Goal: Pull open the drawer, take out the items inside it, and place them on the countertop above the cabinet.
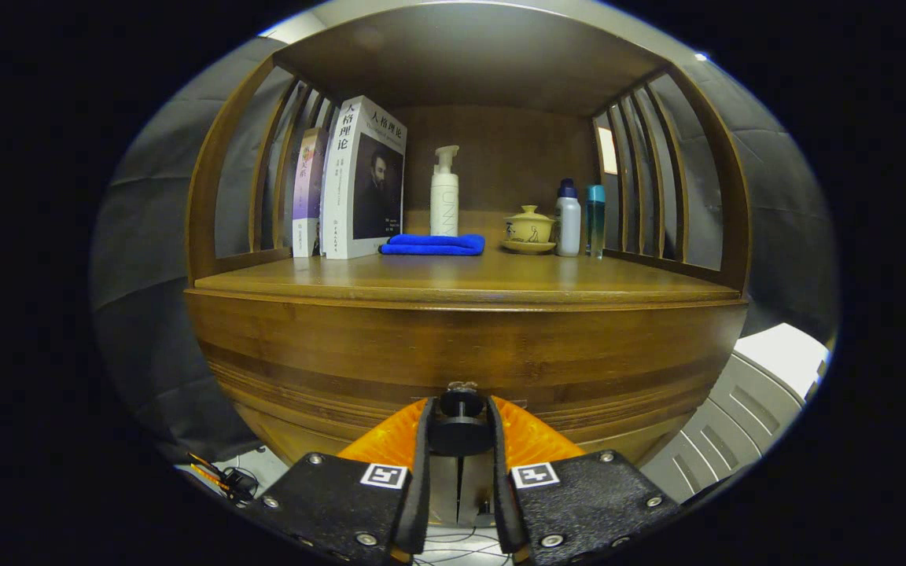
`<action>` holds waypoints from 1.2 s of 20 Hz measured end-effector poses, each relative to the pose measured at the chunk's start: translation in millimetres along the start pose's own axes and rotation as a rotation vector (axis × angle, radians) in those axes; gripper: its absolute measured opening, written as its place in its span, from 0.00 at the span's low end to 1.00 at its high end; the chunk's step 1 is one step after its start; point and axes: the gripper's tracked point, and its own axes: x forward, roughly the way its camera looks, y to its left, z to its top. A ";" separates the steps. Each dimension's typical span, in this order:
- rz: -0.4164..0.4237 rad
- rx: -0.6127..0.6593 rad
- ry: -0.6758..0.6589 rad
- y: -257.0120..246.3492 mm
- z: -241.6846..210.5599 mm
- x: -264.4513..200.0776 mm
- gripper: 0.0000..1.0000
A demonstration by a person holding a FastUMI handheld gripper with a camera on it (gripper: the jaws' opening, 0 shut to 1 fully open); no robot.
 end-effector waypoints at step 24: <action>0.014 -0.019 0.082 -3.1 -23.6 -115.7 0.26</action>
